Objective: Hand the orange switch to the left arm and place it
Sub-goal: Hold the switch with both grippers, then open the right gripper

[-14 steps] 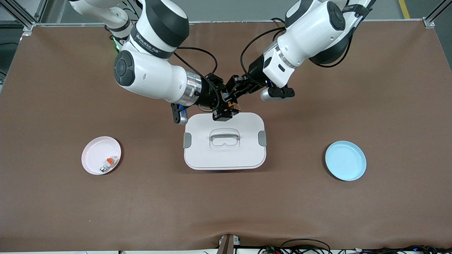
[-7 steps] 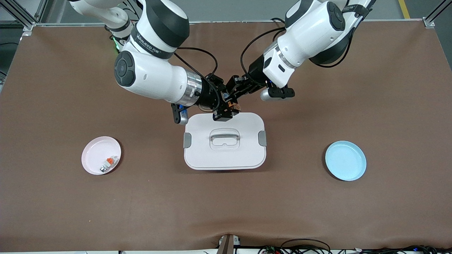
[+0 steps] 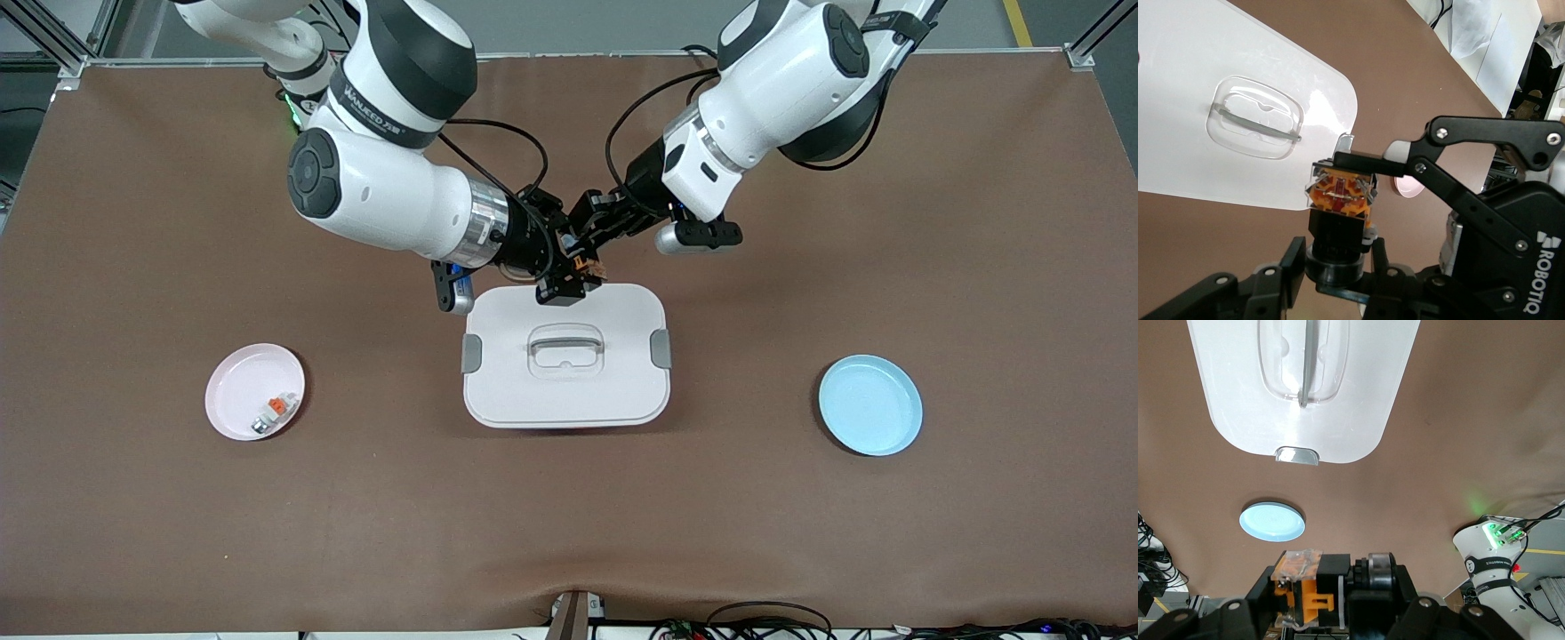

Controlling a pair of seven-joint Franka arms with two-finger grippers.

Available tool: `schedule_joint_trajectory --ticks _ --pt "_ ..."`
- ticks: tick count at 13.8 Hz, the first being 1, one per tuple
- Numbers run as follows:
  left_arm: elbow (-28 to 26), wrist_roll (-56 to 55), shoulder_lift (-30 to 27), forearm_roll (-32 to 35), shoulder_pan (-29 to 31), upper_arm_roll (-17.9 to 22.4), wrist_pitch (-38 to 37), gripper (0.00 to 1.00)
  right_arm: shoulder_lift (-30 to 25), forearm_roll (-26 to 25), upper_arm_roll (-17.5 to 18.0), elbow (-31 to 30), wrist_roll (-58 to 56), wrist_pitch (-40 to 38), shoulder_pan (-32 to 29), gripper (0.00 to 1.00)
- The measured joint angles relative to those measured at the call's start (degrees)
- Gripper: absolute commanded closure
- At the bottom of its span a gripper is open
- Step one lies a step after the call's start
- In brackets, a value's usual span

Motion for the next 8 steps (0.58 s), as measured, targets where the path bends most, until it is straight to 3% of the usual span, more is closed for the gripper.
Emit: schedule_joint_trajectory --ticks 2,8 --pt "0.26 -1.09 -0.01 0.0 0.02 0.03 0.57 1.0 0.16 -0.06 0.06 -0.01 0.0 -0.06 0.23 0.0" --pt "0.43 -1.32 -0.01 0.22 0.06 0.1 0.85 1.0 0.2 -0.07 0.06 0.01 0.0 -0.06 0.33 0.0"
